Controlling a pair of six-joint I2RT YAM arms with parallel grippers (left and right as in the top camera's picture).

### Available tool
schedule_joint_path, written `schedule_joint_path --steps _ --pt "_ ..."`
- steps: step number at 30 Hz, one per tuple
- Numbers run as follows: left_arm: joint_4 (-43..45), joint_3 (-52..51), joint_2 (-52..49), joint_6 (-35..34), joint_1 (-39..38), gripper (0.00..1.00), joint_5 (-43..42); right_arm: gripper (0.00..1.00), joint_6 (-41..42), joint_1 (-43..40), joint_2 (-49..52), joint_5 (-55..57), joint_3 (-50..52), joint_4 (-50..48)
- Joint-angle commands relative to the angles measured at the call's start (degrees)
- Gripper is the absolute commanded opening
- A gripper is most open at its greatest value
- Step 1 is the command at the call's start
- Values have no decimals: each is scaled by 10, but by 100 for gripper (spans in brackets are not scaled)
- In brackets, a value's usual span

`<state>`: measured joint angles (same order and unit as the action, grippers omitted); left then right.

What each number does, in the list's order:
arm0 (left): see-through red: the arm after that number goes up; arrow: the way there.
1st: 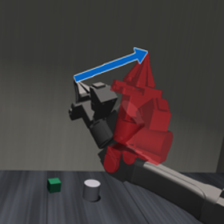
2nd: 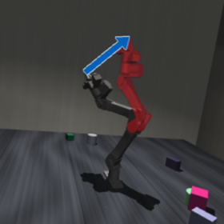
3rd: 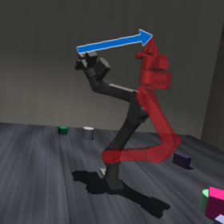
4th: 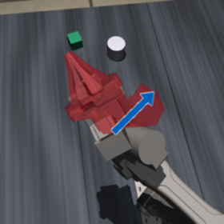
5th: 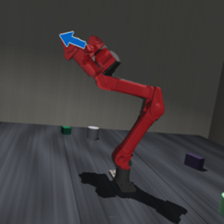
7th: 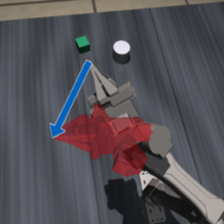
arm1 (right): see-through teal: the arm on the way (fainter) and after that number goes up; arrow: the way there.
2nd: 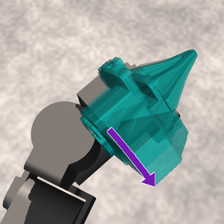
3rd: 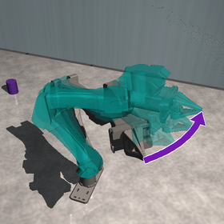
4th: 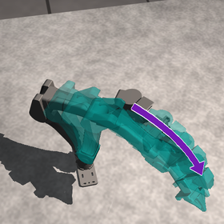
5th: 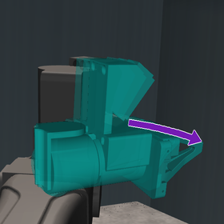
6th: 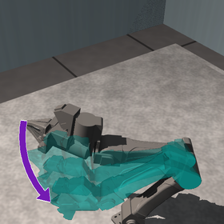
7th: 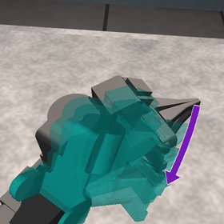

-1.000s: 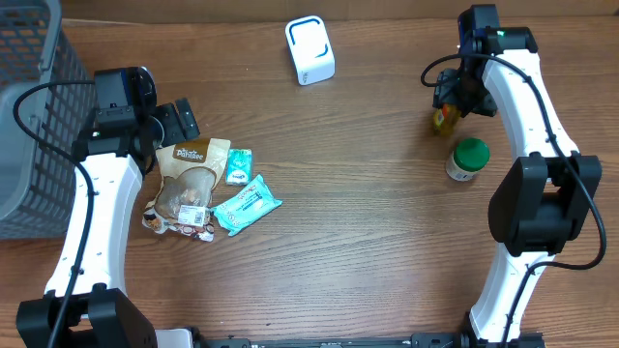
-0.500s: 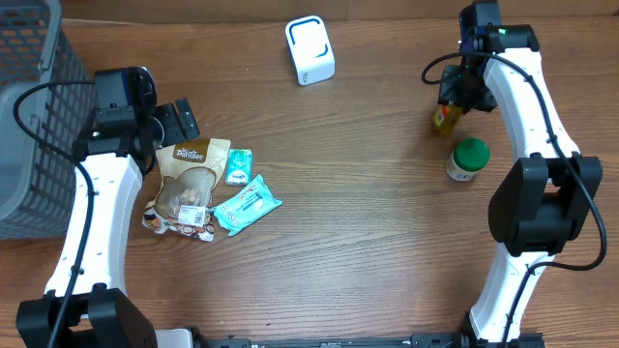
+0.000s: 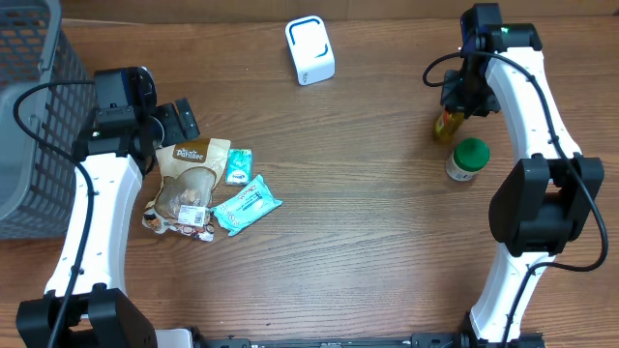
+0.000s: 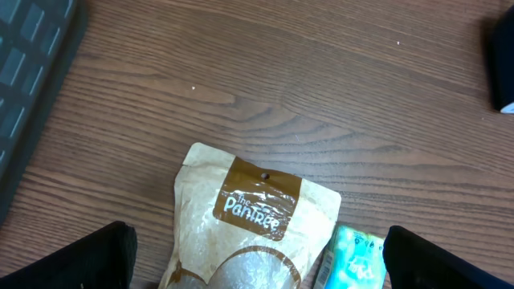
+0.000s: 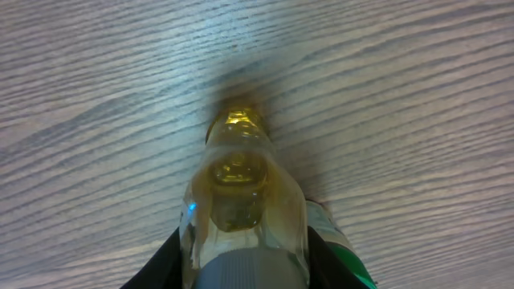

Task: Scan the item barcode
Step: 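Move the bottle right with the right gripper and set it down beside the jar, then release the bottle and swing the right gripper left toward the wipes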

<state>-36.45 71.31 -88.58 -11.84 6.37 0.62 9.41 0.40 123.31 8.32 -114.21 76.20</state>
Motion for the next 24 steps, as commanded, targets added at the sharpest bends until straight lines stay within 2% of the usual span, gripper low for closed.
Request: schedule_joint_path --steps 1,5,7,8,10,14,20,24 --pt "0 4 -2 3 0 100 -2 28 2 -5 -10 -3 -12 14" --pt "0 4 -2 3 0 100 -2 37 9 -5 -10 -3 -12 32" --pt "0 4 -2 3 0 100 -2 65 9 -5 -9 -4 -12 35" --pt "0 4 -2 3 0 100 -2 83 9 -5 -9 -2 -12 35" --pt "0 4 -2 3 0 100 -2 100 9 -6 -9 3 -12 31" --pt "0 4 -2 3 0 100 -2 100 9 -7 -11 28 -32 23" --pt "0 4 -2 3 0 99 -2 100 6 -5 -11 25 -155 28" --pt "0 4 -2 3 0 100 -2 100 6 -3 -11 -50 -194 9"
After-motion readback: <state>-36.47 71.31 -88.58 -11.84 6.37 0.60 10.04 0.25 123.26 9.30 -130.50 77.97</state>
